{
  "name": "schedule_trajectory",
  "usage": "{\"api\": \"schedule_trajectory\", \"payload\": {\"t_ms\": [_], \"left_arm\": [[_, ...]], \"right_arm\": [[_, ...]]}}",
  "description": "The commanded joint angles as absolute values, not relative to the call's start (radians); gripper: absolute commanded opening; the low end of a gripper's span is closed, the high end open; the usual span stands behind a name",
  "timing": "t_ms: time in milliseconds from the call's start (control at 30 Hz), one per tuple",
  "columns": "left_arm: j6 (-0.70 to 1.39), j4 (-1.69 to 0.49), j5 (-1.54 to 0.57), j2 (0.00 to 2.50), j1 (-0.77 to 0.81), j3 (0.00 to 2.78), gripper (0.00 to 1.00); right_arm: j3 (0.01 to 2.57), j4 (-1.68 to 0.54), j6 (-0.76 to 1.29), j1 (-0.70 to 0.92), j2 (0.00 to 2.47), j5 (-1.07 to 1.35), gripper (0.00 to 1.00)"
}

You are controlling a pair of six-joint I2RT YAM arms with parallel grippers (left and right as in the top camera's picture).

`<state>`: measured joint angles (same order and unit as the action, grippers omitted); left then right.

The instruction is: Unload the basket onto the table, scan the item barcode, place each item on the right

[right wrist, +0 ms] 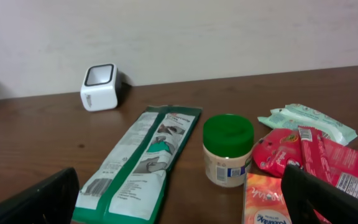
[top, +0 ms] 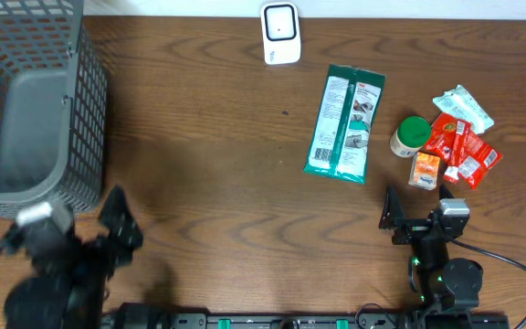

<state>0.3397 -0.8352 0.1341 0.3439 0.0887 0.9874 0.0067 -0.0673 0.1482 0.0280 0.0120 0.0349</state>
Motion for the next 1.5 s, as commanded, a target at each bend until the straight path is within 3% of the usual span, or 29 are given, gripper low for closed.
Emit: {"api": "schedule_trajectory", "payload": {"t_ms": [0, 367, 500, 667, 767, 1000, 1333, 1467], "left_arm": [[0.337, -0.852, 0.143, 0.221, 0.083, 0.983, 0.84], [0.326, -0.911, 0.144, 0.003, 0.083, 0.957, 0.84], [0.329, -0.815, 0.142, 0.003, 0.083, 0.911, 0.84], [0.334, -0.399, 0.090, 0.003, 0.083, 0.746, 0.84], [0.335, 0.005, 0.009, 0.003, 0.083, 0.562, 0.84], [0.379, 0.441, -0.019, 0.003, 0.083, 0.255, 0.84], [0.379, 0.477, -0.015, 0.002, 0.083, 0.005, 0.84], [0.378, 0.351, -0.011, 0.002, 0.082, 0.004, 0.84]], "right_arm": [[0.005, -0.071, 0.133, 0.021, 0.007, 0.046, 0.99], [0.005, -0.071, 0.133, 0.021, 0.007, 0.046, 0.99], [0.005, -0.071, 0.133, 0.021, 0.007, 0.046, 0.99], [0.005, -0.071, 0.133, 0.021, 0.007, 0.046, 0.99], [0.005, -0.071, 0.133, 0.021, 0.007, 0.046, 0.99], [0.005, -0.071, 0.133, 0.021, 0.007, 0.046, 0.99], [0.005, -0.071, 0.133, 0.021, 0.007, 0.046, 0.99], [0.005, -0.071, 0.133, 0.021, 0.007, 0.046, 0.99]]}}
